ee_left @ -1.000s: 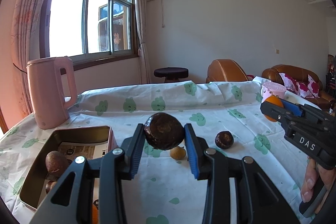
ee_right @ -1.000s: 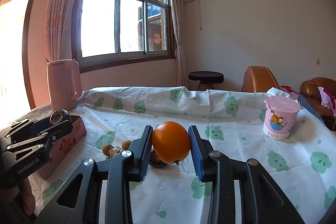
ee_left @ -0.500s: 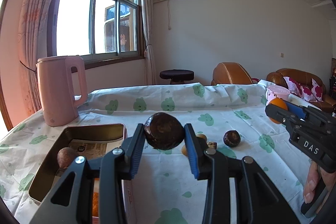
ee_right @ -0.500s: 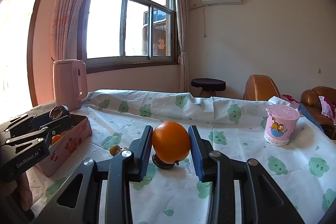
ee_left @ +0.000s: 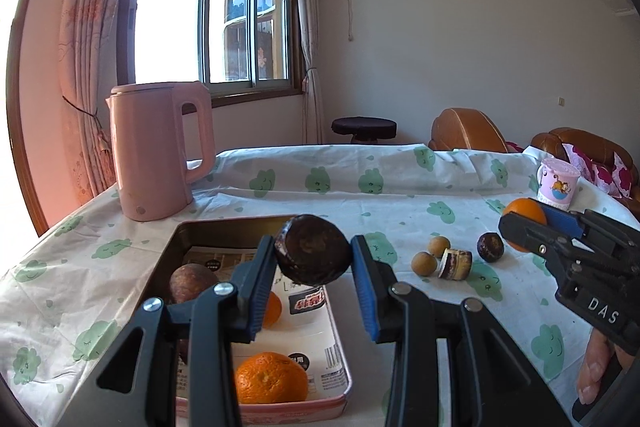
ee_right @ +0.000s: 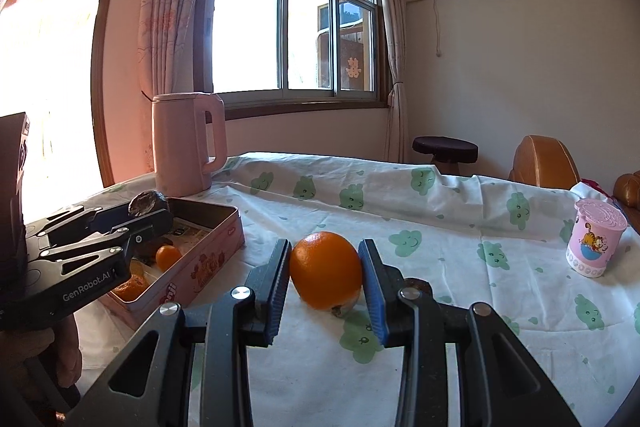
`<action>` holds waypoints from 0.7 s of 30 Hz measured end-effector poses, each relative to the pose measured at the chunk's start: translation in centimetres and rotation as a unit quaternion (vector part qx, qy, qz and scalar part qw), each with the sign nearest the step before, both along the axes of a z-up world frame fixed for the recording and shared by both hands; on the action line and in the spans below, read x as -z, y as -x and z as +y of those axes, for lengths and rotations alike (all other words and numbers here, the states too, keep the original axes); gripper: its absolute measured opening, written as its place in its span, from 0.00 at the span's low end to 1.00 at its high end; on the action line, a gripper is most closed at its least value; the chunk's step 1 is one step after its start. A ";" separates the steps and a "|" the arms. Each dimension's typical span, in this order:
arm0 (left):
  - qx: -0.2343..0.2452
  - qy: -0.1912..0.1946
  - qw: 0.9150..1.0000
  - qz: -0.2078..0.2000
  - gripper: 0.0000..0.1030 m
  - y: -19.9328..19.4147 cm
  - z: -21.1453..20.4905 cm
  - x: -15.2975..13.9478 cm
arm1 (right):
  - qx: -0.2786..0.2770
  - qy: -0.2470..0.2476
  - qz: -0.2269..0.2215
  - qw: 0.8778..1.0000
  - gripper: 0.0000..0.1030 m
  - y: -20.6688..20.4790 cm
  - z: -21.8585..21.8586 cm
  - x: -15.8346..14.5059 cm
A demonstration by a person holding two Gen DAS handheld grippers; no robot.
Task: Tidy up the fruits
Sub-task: 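Carry the dark brown fruit and the orange over the tin with both tools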
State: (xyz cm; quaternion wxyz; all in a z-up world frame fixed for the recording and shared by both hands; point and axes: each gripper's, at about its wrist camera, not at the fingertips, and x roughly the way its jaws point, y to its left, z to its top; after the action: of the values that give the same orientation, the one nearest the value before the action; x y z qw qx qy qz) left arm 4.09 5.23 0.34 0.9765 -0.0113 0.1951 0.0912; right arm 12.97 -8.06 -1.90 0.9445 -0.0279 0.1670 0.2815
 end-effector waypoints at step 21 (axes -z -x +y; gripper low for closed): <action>-0.052 0.018 0.997 0.044 0.38 0.0 6.1 0.8 | -0.093 0.021 0.003 0.995 0.36 0.3 9.8 -0.9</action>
State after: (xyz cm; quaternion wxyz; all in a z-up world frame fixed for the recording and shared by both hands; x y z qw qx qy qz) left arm 4.07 11.34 -0.49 0.9604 -0.0347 0.2389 0.1391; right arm 12.72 1.70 -0.97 0.9128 -0.0626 0.1724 0.3650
